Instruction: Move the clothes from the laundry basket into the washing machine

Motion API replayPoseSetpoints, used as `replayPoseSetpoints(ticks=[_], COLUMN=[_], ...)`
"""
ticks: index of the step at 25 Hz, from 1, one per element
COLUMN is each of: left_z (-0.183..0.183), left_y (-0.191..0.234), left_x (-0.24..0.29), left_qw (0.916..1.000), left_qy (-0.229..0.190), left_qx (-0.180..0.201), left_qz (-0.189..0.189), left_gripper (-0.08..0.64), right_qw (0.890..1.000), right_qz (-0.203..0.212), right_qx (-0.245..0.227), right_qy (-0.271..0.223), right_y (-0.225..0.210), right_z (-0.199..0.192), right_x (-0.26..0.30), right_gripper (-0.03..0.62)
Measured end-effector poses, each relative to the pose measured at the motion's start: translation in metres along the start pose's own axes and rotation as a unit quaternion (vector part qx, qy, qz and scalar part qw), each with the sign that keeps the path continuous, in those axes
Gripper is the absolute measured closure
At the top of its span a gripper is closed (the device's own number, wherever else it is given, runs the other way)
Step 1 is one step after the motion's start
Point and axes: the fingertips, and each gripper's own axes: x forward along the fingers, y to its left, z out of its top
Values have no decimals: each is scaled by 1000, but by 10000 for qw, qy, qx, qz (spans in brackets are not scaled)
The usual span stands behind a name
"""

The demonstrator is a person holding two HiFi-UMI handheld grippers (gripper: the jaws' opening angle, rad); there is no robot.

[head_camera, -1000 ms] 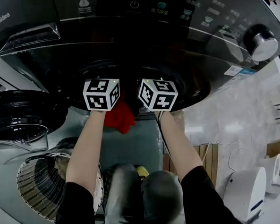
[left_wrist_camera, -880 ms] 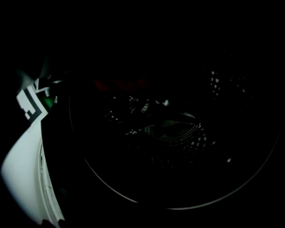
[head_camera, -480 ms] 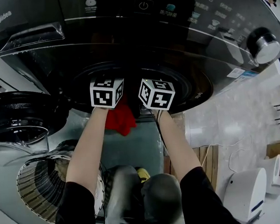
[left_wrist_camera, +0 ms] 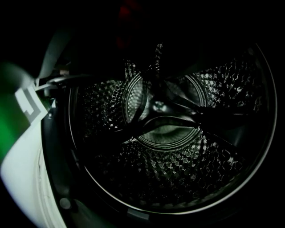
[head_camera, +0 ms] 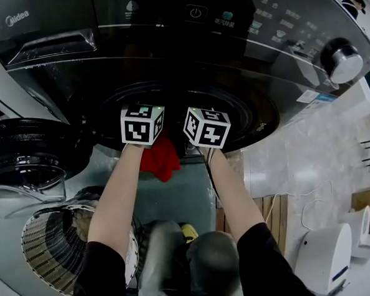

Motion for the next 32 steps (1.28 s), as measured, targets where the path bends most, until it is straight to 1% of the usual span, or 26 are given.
replayPoseSetpoints(ticks=[6,9,11,14,17,19,20,22,23,24,27,32], left_z=[4,2,1,5,2,-2,-4,-8,-8,-8,-7,-7], left_y=[-3,-2,-3,-4,-4,-3,-3,0,1,1,-2,-16], left_x=[-5,-10,-13,-20,-26,-32,-36,-45,-48,-52,-63,-84], left_qw=[10000,9999,9999,9997,9995,9992,9990,9984,9981,9976,9964,9963], left_qy=[-43,-45,-61,-165,-166,-147,-126,-90,-88,-95,-95,157], left_qx=[-25,-79,-104,-97,-148,-225,-270,-359,-422,-499,-672,-663], left_qz=[11,68,97,140,212,293,332,417,449,468,504,515], left_gripper=[321,321,328,367,401,427,442,484,521,549,549,549], right_qw=[10000,10000,10000,10000,10000,10000,10000,9998,9997,9994,9979,9964], right_qz=[25,16,-3,13,50,47,50,59,82,133,342,519], right_qx=[50,60,15,31,36,-30,-83,-197,-249,-309,-558,-663], right_qy=[-20,-22,-53,-63,-32,-27,-16,6,13,23,14,122], right_y=[1,1,2,4,7,8,10,14,17,20,32,45], right_z=[4,4,4,2,1,2,2,3,5,6,8,9], right_x=[-7,-12,-15,-22,-28,-33,-35,-40,-43,-46,-58,-85], right_gripper=[354,384,388,410,459,510,523,560,579,588,588,588])
